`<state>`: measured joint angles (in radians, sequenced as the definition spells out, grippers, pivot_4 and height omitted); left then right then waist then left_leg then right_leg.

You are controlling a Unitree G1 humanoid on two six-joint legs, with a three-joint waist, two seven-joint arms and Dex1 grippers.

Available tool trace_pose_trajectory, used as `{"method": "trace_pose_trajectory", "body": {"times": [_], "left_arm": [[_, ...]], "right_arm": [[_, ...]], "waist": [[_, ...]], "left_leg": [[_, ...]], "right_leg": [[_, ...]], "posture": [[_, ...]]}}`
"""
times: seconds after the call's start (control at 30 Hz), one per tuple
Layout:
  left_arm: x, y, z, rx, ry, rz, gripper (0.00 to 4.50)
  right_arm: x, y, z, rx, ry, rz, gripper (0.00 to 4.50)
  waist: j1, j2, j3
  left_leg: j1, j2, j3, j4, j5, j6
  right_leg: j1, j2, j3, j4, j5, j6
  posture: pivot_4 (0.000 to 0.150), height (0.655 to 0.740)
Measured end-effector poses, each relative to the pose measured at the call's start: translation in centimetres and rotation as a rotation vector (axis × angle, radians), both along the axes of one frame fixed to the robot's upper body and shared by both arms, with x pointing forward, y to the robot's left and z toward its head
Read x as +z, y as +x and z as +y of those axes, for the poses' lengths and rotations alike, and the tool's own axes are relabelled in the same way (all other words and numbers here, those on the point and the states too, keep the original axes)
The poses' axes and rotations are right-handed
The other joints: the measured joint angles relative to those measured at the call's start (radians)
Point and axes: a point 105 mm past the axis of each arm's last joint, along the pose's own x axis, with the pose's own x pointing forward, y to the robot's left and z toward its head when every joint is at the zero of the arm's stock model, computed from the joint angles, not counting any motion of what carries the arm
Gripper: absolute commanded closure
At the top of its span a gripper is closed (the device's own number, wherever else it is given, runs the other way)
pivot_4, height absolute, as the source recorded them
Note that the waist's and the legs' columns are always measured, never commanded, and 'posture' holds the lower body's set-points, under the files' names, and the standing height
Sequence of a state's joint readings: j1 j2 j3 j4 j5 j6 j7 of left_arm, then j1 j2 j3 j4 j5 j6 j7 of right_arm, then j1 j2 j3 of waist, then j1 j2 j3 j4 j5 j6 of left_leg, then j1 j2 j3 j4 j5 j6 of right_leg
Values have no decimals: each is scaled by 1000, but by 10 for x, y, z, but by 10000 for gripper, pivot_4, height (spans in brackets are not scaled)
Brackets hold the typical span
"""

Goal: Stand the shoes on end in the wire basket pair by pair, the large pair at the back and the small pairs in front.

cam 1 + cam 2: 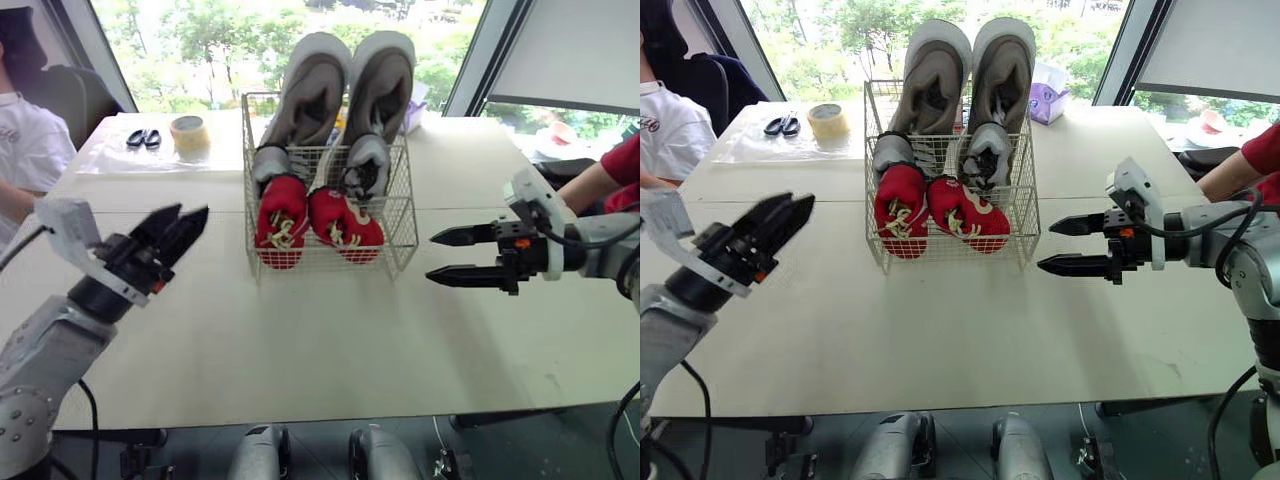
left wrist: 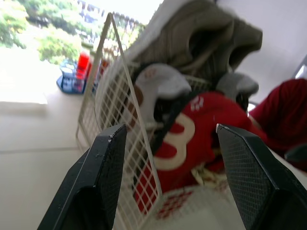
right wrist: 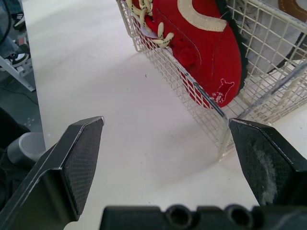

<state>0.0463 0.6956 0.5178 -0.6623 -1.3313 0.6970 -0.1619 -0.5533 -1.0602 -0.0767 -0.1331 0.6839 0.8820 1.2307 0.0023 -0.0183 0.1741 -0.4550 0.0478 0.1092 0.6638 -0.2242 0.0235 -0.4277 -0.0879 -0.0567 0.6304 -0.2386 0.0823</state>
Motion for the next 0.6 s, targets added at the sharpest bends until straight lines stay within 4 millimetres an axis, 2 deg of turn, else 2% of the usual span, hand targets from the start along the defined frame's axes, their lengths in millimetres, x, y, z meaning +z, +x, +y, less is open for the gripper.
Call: {"method": "trace_pose_trajectory", "body": {"times": [0.33,0.47,0.6], "left_arm": [[-49,-11,-4,-79,252,198,14758],[-61,-12,-9,-112,334,219,14758],[-61,-11,-12,-131,354,203,14758]], "right_arm": [[-8,-1,-4,-21,-6,17,0],[-12,-1,-4,-29,-9,16,0],[-17,-2,-4,-37,-12,25,0]], "waist": [[8,1,0],[7,2,0],[7,3,0]], "left_leg": [[0,-1,1,-2,-2,-3],[-1,-1,1,-3,-2,-3],[-5,-1,1,-3,-2,-4]], "right_leg": [[-6,-6,0,-2,0,-1],[-7,-6,1,-2,0,-1],[-11,-7,1,-1,1,-2]], "posture": [[1500,7351],[1500,7351],[1500,7351]]}}
